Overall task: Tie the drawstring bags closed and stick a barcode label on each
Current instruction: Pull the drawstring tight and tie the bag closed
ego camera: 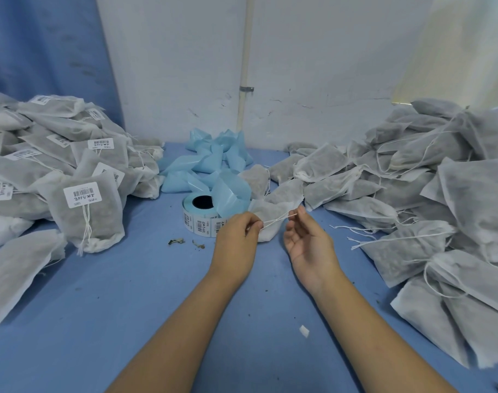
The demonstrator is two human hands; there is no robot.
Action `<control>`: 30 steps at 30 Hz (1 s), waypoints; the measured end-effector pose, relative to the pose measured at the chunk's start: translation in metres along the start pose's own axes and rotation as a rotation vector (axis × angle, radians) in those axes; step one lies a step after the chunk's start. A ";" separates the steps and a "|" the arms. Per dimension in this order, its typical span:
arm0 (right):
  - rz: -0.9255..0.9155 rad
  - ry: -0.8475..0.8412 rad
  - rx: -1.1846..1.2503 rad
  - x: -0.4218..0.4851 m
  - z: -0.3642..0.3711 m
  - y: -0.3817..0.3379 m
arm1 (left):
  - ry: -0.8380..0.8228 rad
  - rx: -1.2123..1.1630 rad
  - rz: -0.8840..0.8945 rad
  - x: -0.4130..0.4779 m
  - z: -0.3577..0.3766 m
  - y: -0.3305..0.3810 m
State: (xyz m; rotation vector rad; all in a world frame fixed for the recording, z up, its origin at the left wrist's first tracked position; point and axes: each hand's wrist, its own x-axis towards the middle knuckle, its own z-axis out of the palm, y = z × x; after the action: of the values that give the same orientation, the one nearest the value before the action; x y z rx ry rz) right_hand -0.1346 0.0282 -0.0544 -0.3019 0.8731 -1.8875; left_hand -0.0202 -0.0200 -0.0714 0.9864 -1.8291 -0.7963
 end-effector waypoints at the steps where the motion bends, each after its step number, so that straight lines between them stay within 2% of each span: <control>1: 0.001 0.001 -0.003 0.000 0.000 0.000 | -0.002 0.005 -0.003 0.000 0.000 0.000; 7: 0.050 -0.076 0.097 0.003 -0.001 -0.003 | -0.043 -0.035 -0.003 0.000 -0.003 0.000; 10: 0.110 -0.196 0.171 0.001 0.001 -0.003 | -0.082 0.221 0.108 -0.002 0.000 -0.007; 13: 0.156 -0.359 0.170 -0.003 0.002 -0.002 | -0.015 0.360 0.239 -0.002 0.003 -0.008; 15: 0.175 -0.441 0.156 -0.005 0.002 -0.004 | 0.015 0.250 0.280 -0.003 0.003 -0.006; 18: 0.189 -0.488 0.176 -0.008 0.001 -0.009 | 0.065 -0.048 0.188 -0.006 0.000 0.003; 21: 0.160 -0.389 0.091 -0.008 0.002 -0.008 | 0.311 -0.309 0.091 -0.005 -0.004 0.015; 23: 0.062 -0.257 -0.114 -0.006 0.005 -0.003 | 0.436 -0.499 0.008 0.001 -0.009 0.021; 26: -0.092 -0.134 -0.334 -0.006 0.008 0.006 | 0.436 -0.657 -0.147 0.009 -0.014 0.024; 30: -0.071 -0.138 -0.313 -0.008 0.009 0.009 | 0.348 -0.864 -0.284 0.015 -0.020 0.021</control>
State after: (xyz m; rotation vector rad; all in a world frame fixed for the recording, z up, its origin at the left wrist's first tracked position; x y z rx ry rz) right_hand -0.1198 0.0286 -0.0532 -0.6541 1.0744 -1.7676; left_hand -0.0126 -0.0257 -0.0402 0.7358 -0.8909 -1.3339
